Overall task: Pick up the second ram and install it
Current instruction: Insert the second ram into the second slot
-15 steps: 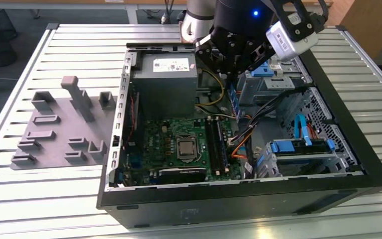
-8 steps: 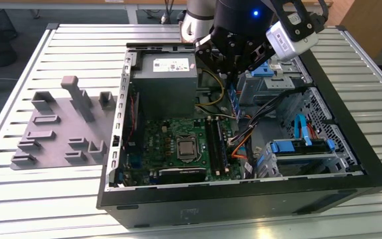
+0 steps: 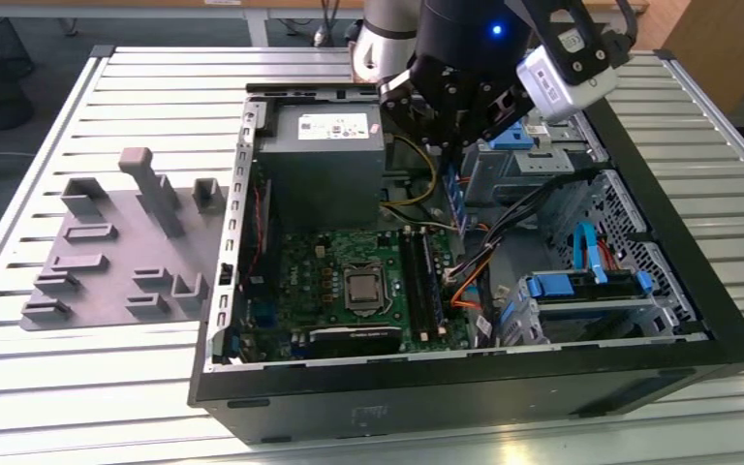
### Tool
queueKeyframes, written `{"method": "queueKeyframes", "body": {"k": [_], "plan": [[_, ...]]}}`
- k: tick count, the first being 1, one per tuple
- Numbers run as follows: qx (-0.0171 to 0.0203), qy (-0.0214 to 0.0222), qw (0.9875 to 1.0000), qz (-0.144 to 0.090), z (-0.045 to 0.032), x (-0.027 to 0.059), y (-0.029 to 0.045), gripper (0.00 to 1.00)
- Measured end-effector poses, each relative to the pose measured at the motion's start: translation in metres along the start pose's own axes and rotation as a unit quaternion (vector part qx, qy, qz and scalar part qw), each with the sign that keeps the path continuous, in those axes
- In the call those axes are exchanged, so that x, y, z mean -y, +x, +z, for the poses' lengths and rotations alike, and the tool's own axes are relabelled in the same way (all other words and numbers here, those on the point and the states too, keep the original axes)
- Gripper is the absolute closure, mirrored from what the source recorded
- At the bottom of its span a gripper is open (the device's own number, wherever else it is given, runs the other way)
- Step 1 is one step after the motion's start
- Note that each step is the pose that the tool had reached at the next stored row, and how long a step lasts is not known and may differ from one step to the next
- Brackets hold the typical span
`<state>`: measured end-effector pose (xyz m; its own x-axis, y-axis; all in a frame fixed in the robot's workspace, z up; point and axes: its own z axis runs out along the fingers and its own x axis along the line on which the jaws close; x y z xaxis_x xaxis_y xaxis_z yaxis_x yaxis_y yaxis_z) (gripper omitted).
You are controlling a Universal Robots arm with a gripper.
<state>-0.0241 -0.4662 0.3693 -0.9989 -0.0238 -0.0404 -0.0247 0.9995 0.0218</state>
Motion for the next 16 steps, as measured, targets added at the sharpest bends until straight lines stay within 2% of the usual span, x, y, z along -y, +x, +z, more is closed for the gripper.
{"method": "queueKeyframes", "body": {"k": [4, 6, 10, 11, 14, 16], "plan": [[-0.001, 0.0, 1.0, 0.0, 0.0071, 0.0001, 0.0002, 0.86], [-0.0028, -0.0001, 1.0, 0.0, 0.0107, 0.0002, 0.0003, 0.86], [-0.017, -0.0004, 0.9999, 0.0, 0.0151, 0.0003, -0.0003, 0.86], [-0.0194, -0.0004, 0.9998, 0.0, 0.0157, 0.0003, -0.0004, 0.86], [-0.0233, -0.0001, 0.9997, 0.001, 0.0185, 0.0004, -0.0003, 0.86], [-0.0235, 0.0002, 0.9997, 0.001, 0.0203, 0.0004, -0.0002, 0.86]]}}
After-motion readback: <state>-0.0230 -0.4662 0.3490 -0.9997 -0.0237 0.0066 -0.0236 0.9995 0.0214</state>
